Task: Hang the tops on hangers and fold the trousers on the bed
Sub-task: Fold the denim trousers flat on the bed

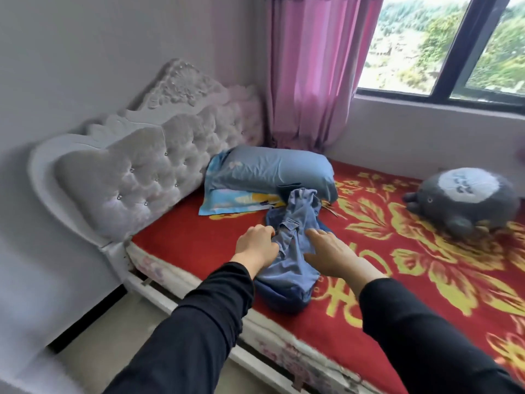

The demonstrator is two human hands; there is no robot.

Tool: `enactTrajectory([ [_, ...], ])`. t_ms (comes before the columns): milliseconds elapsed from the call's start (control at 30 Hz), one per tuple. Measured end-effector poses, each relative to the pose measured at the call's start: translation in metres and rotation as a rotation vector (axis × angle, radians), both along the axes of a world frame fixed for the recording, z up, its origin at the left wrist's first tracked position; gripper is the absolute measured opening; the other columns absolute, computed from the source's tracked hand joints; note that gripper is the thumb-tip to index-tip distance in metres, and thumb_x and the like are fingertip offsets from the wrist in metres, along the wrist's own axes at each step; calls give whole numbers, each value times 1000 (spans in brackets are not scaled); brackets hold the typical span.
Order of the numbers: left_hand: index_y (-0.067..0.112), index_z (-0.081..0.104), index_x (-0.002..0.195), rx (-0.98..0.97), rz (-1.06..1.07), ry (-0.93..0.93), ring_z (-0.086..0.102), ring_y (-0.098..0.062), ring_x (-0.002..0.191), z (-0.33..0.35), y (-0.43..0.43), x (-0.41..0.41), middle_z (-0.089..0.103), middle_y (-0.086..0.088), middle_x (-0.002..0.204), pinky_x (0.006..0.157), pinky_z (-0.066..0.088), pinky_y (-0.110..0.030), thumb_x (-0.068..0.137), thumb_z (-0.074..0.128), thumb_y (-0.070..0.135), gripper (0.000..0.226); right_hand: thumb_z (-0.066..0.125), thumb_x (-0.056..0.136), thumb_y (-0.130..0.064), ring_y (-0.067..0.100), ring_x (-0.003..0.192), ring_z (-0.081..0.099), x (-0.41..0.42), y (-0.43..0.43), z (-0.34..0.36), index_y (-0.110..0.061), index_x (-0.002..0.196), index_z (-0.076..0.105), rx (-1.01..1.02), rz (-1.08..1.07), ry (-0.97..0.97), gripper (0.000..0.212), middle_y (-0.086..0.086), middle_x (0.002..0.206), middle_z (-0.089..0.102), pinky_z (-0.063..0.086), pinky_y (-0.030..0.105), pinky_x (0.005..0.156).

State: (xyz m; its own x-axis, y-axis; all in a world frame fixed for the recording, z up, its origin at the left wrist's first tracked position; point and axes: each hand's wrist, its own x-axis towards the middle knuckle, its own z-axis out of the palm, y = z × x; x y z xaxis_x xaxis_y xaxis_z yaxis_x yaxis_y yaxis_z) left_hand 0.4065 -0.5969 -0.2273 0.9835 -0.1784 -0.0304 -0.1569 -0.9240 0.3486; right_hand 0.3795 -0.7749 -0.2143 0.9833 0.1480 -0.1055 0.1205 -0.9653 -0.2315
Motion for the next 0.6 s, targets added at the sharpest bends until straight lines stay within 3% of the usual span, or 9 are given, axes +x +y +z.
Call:
enactTrajectory([
  [333,15,56,123,71,-55,267,52,-27,115,-101,-51,221,55,-6,129,92,47,-39,91,46,22,34,50,95,-27,28,125,43,196,-64,-112,-13,139,36,60,-163,214,49,9,137,47,42,36,96],
  [600,16,49,133,66,-117,269,44,-26,127,-212,-111,357,46,-4,141,100,42,-38,92,44,21,41,49,94,-28,30,124,42,330,-120,-227,-10,134,39,9,-204,294,45,10,134,48,42,41,97],
])
